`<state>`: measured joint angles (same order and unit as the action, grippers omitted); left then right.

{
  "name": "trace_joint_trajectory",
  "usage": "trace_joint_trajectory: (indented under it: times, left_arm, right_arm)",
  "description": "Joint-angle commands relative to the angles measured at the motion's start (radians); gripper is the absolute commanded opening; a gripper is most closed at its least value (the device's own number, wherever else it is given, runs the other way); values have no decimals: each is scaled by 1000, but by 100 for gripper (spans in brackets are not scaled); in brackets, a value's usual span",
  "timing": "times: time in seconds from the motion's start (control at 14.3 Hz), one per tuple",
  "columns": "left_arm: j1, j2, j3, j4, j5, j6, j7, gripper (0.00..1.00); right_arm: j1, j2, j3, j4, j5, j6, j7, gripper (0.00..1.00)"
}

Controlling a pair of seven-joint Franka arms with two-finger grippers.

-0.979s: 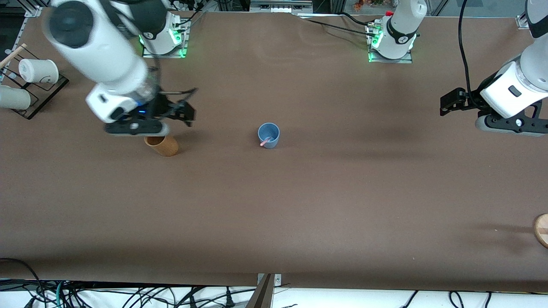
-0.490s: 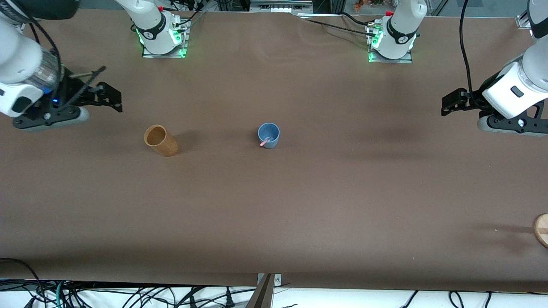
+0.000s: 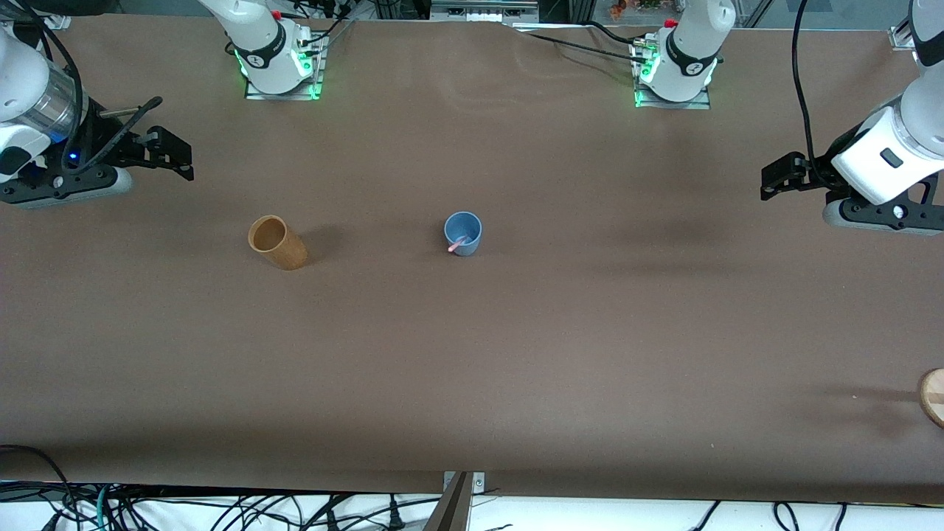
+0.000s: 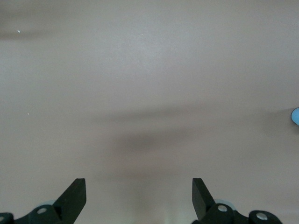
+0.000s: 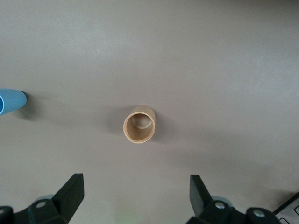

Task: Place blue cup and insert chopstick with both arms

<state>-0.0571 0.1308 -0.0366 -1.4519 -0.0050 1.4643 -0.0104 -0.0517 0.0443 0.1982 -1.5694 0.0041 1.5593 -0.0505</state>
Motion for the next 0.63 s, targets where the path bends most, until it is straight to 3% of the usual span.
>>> trace_joint_trajectory:
  times: [0.0,0.56]
  left_arm:
    - [5,4,3,10,-15,-13,3,100]
    - [3,4,3,10,-15,-12,3,100]
  right_arm:
    - [-7,-29,-8,-27,1,1,-9,100]
    - [-7,-30,-26,-27,1,-7,-12,100]
